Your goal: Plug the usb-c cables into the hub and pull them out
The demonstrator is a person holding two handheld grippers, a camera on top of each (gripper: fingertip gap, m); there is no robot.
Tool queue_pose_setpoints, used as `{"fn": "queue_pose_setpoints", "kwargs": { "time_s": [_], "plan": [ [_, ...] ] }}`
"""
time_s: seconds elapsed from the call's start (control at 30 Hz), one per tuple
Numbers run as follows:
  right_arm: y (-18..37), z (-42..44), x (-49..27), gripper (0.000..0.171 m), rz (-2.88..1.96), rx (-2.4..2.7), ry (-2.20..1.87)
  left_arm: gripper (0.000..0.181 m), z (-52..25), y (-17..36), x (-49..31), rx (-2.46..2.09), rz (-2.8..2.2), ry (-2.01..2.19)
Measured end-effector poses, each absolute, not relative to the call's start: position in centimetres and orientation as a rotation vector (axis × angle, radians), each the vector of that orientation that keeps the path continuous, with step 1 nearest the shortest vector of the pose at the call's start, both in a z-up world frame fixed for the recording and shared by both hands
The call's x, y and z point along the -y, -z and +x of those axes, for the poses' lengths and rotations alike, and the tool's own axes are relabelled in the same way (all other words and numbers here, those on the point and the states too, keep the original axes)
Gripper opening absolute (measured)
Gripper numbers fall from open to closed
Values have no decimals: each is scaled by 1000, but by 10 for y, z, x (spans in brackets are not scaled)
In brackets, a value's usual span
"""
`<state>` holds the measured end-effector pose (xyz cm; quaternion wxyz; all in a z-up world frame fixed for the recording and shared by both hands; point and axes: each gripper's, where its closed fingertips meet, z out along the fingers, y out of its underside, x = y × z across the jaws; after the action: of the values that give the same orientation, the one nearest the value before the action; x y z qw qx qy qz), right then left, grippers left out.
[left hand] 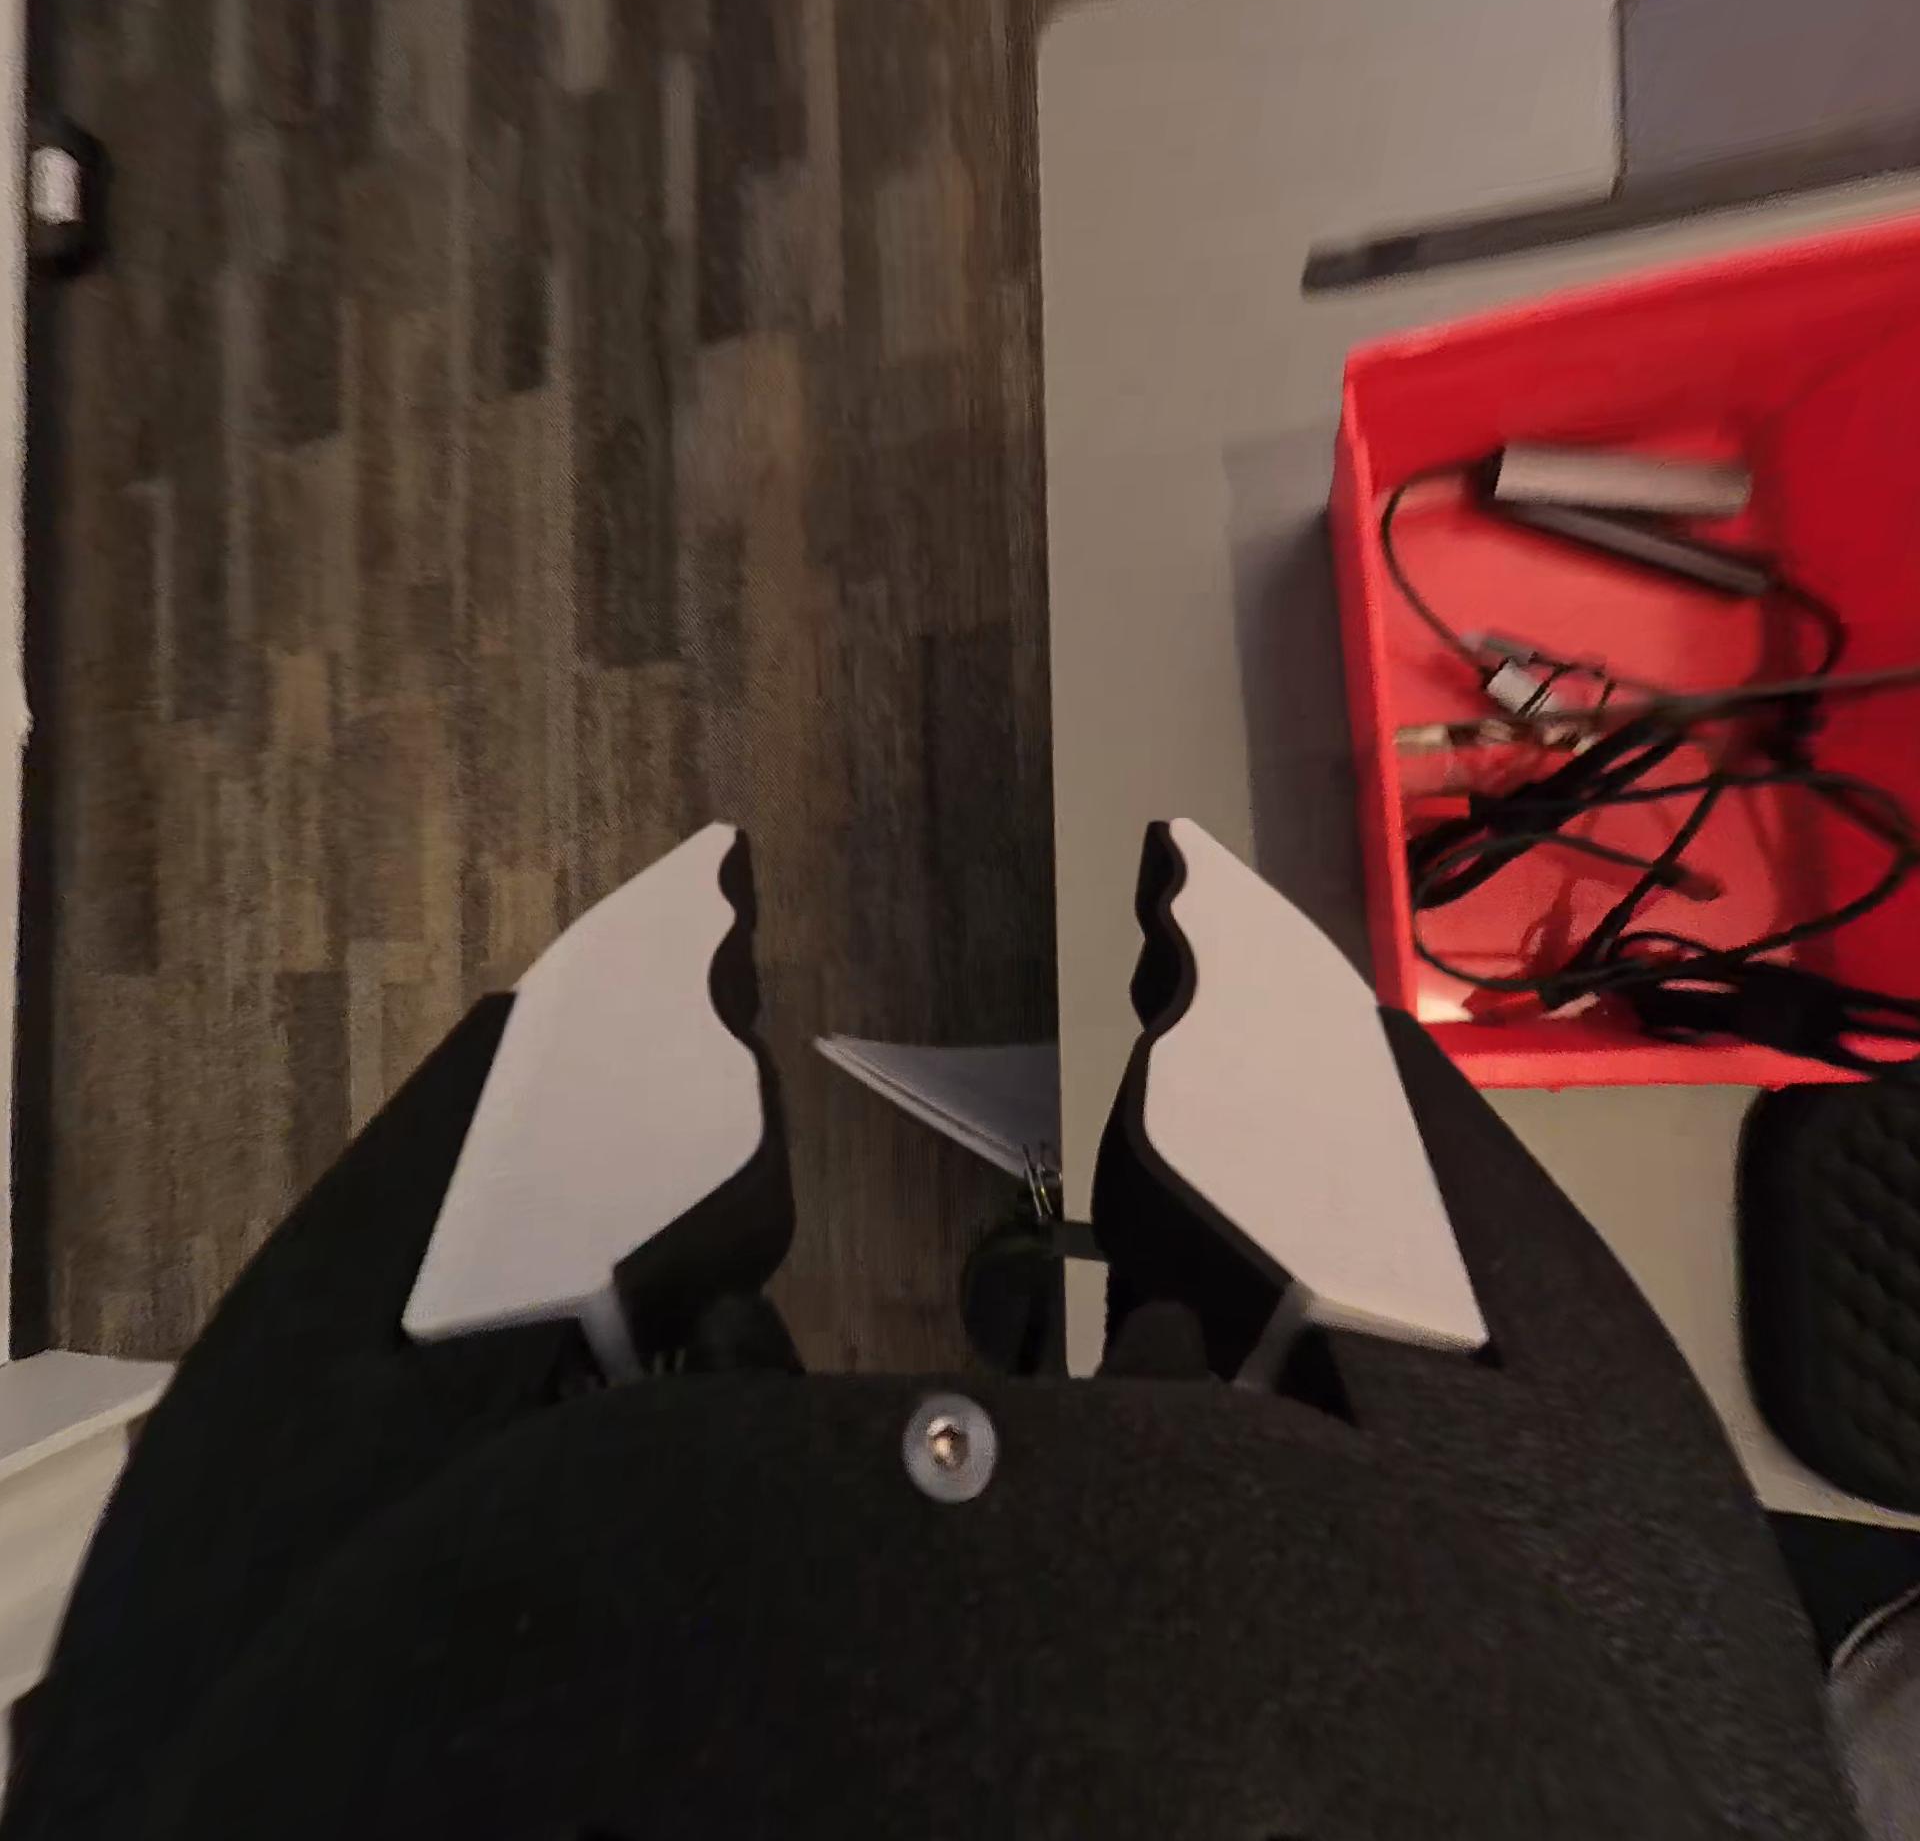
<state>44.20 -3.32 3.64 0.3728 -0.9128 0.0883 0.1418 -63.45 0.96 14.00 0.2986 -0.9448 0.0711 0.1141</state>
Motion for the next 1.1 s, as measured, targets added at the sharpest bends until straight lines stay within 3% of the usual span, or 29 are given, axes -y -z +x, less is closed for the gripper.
{"fn": "queue_pose_setpoints", "kwargs": {
  "time_s": [0.03, 0.1, 0.27, 0.5, 0.63, 0.8, 0.93, 1.1],
  "plan": [
    [-63, 446, 33, 60, -2285, -222, -308, 78, -632, -168, -9, -180, -2459, -302],
    [-121, 448, 31, 60, -2165, -198, -186, 90, -617, -218, -10, -173, -2362, -288],
    [-250, 401, 28, 63, -1844, -88, 21, 95, -516, -301, -22, -267, -2094, -67],
    [-313, 256, 17, 72, -1552, 189, 235, 94, -327, -311, -29, -481, -1770, 159],
    [-289, 159, 0, 79, -1503, 278, 174, 103, -230, -264, -35, -519, -1683, 194],
    [-192, 71, -34, 101, -1643, 336, 158, 119, -150, -164, -49, -472, -1755, 179],
    [-110, 35, -50, 115, -1783, 318, 135, 127, -135, -91, -63, -385, -1805, 81],
    [-25, 26, -59, 120, -1933, 196, 46, 129, -139, -21, -70, -288, -1889, 43]
  ]
}}
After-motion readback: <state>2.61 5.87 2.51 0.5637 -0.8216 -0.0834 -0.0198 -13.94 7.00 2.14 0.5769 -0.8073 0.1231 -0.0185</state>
